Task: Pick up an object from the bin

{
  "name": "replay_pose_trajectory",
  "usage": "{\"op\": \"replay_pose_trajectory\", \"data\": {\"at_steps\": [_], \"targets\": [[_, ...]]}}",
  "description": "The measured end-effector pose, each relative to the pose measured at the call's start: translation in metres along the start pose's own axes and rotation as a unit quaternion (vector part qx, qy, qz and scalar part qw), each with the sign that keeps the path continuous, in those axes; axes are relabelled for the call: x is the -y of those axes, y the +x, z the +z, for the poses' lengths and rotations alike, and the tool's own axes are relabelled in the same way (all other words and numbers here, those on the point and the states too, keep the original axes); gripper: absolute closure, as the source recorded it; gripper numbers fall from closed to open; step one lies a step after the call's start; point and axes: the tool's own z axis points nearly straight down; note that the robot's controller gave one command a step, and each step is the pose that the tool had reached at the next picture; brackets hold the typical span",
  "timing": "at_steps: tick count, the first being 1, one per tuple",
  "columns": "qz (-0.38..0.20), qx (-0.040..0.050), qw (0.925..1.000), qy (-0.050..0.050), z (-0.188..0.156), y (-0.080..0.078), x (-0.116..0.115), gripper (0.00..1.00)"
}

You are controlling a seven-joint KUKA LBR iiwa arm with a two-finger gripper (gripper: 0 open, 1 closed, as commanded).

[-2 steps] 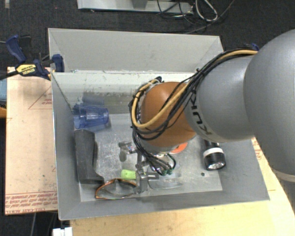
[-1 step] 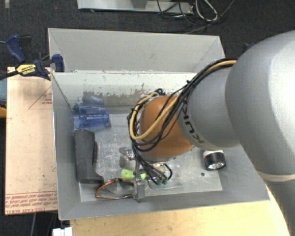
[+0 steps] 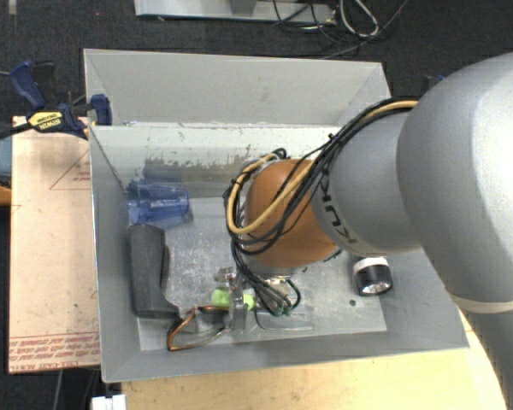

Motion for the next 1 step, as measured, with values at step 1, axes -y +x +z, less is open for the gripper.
{"op": "replay_pose_trajectory", "data": {"at_steps": [1], "targets": [[0.000,0.0000,1.0000,0.000,-0.0002,0.0000,0.0000,1.00]]}}
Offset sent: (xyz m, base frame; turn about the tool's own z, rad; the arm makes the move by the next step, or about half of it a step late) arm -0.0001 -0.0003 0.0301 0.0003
